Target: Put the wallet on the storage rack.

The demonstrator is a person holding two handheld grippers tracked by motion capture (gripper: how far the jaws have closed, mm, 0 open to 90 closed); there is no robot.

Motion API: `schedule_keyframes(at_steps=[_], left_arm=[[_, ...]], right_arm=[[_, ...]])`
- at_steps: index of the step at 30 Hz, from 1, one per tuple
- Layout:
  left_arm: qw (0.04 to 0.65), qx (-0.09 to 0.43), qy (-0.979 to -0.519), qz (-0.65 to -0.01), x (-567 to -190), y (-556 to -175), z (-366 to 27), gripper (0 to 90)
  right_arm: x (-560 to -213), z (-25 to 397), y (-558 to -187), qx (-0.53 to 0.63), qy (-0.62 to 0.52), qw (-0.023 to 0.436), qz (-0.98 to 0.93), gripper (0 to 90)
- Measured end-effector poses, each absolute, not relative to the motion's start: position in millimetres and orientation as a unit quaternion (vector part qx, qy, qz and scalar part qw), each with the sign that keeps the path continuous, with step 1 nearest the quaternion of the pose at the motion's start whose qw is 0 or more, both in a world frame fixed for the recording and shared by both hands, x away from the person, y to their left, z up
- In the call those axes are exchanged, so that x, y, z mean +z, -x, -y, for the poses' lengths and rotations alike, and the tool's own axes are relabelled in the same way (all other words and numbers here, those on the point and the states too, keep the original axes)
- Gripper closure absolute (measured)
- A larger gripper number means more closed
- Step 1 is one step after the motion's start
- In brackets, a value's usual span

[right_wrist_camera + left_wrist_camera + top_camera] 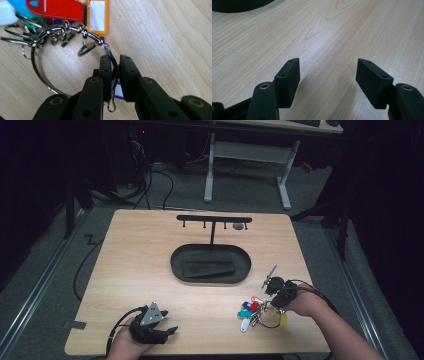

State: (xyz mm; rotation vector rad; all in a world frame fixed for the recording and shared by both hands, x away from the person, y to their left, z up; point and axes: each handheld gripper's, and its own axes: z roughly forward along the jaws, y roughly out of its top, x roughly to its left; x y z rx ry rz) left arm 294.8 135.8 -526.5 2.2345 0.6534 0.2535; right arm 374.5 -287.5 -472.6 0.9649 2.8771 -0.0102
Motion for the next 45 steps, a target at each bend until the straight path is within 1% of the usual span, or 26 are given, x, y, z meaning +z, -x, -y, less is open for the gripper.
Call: schedule_keyframes(at_steps=[4,7,9,13,15,19,22,34,45], left_arm=[[0.388,0.098,-0.88,-0.256,-527,-295,-136,36.4],[0.388,0.096,-0.88,-0.256,-528,-295,-136,36.4],[0.387,0.095,-0.881,-0.256,-528,-295,-136,36.4],[0.385,0.095,-0.882,-0.255,-528,-296,-136,36.4],[0.384,0.094,-0.882,-0.256,-529,-295,-135,36.4],[0.382,0.094,-0.883,-0.256,-529,-295,-136,36.4],[0.382,0.093,-0.883,-0.256,-529,-295,-136,36.4],[0.38,0.091,-0.884,-0.258,-529,-295,-136,36.3],[0.38,0.091,-0.884,-0.257,-529,-295,-137,36.2]], right_arm=[[-479,287,-374,-0.009,-0.316,0.053,-0.947,79.7],[-481,287,-376,-0.01,-0.316,0.052,-0.947,77.1],[-482,286,-377,-0.007,-0.315,0.053,-0.947,73.8],[-484,282,-379,-0.009,-0.306,0.051,-0.951,71.6],[-486,279,-379,-0.013,-0.298,0.049,-0.953,73.6],[-485,276,-378,-0.028,-0.28,0.054,-0.958,84.8],[-475,277,-377,-0.009,-0.288,0.05,-0.956,85.3],[-426,275,-364,0.004,-0.285,0.07,-0.956,84.7],[-389,271,-360,0.004,-0.289,0.089,-0.953,85.3]])
